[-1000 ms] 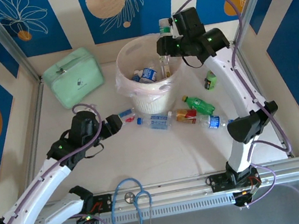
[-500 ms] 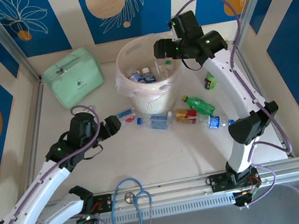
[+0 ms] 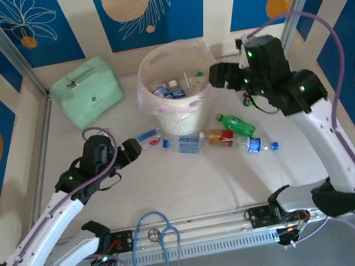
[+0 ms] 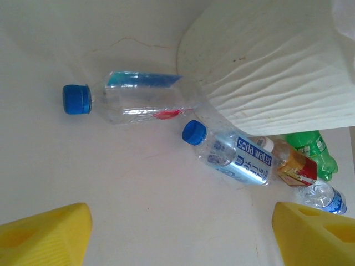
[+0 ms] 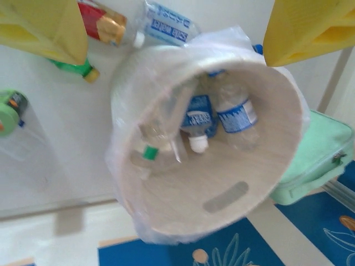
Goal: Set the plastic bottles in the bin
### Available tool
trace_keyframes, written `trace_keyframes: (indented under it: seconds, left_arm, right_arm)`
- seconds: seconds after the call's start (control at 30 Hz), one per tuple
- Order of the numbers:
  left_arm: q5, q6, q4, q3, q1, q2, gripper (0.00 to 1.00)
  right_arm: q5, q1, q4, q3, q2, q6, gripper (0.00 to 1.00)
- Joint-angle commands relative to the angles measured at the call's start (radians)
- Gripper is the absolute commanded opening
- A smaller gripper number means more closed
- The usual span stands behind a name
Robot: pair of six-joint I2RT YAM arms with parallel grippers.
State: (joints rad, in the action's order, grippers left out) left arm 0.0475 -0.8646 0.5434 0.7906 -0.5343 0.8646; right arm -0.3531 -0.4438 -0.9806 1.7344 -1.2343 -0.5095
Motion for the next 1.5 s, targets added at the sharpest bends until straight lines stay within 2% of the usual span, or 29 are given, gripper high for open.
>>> trace_keyframes:
  seconds: [0.0, 0.2, 0.4, 0.63, 0.77, 1.07, 1.47]
  left_arm:
    - [-0.025, -0.039, 0.013, -0.024, 0.020, -0.016, 0.83]
    - [-0.054, -0.069, -0.022, -0.049, 0.023, -0.012, 0.83]
    - [-0.060, -0.055, -0.011, -0.023, 0.025, -0.007, 0.83]
    - [-0.067, -0.053, -0.008, -0.019, 0.027, -0.009, 0.83]
    - [-0.069, -0.054, -0.011, -0.017, 0.027, -0.007, 0.83]
    - [-0.076, -0.056, -0.017, -0.017, 0.028, -0.006, 0.83]
    - [-0.079, -0.046, -0.005, -0.025, 0.036, -0.014, 0.83]
  right_arm:
    - [-0.017, 0.041, -0.018, -0.148, 0.072, -0.052, 0.84]
    - [0.080, 0.201, -0.024, -0.391, 0.149, -0.082, 0.88]
    - [0.191, 0.366, 0.025, -0.562, 0.099, -0.106, 0.88]
    - [0.267, 0.468, 0.113, -0.659, 0.014, -0.101, 0.89]
    - [0.267, 0.461, 0.152, -0.651, -0.062, -0.069, 0.89]
    - [0.086, 0.343, 0.138, -0.534, -0.291, -0.018, 0.89]
    - [0.052, 0.246, 0.123, -0.408, -0.488, 0.025, 0.89]
